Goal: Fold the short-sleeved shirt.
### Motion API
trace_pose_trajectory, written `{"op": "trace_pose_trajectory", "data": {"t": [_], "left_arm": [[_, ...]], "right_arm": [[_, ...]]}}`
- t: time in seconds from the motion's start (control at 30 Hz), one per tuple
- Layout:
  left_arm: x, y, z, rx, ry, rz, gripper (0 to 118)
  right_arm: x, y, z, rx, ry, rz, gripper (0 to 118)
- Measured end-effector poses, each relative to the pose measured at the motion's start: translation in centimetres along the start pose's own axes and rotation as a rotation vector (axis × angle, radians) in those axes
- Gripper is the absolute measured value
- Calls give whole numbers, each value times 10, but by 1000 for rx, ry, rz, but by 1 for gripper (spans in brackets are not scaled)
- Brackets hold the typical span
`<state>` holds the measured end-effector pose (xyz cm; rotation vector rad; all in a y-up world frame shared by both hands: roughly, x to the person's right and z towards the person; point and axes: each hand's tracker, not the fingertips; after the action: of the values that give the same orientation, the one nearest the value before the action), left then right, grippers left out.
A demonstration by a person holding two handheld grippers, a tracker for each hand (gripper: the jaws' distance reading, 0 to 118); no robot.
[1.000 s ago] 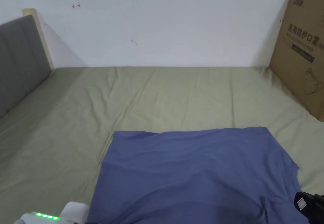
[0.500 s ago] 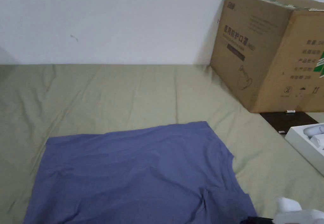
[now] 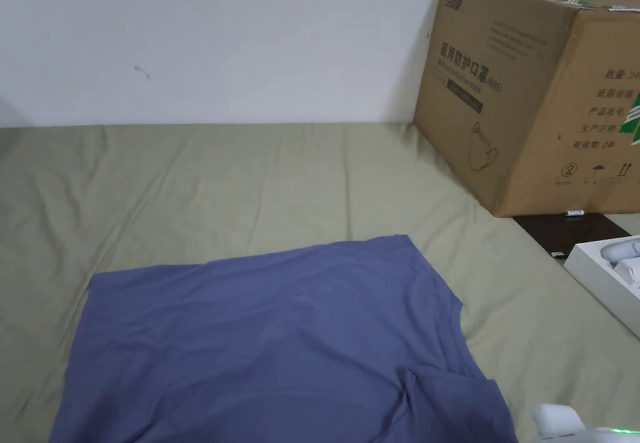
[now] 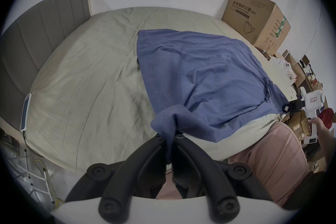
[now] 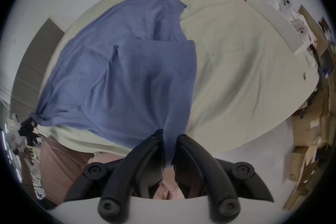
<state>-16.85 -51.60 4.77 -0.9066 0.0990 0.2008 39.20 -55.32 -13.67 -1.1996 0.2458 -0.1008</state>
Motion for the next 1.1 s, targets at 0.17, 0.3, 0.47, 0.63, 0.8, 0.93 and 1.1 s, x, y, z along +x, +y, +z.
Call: {"op": "trace_pose_trajectory", "data": {"t": [0.17, 0.3, 0.47, 0.63, 0.8, 0.93, 1.1], "left_arm": [[-7, -3, 9, 17, 4, 25, 3], [-15, -1, 16, 22, -23, 60, 3], [-18, 16, 25, 59, -57, 141, 3], [-20, 54, 8, 129, -57, 231, 3], [-29, 97, -53, 114, -23, 430, 3], [-38, 122, -108, 46, 15, 430, 3], [-46, 136, -152, -11, 8, 453, 13]], "right_arm": [[11, -12, 28, 44, 68, -37, 9], [7, -13, 44, 59, 90, -37, 9], [8, -3, 65, 139, 205, -156, 9], [13, 33, 62, 221, 368, -353, 9], [8, 86, 19, 295, 417, -577, 9], [5, 132, -32, 238, 332, -626, 9], [-4, 168, -86, 167, 262, -646, 11]]}}
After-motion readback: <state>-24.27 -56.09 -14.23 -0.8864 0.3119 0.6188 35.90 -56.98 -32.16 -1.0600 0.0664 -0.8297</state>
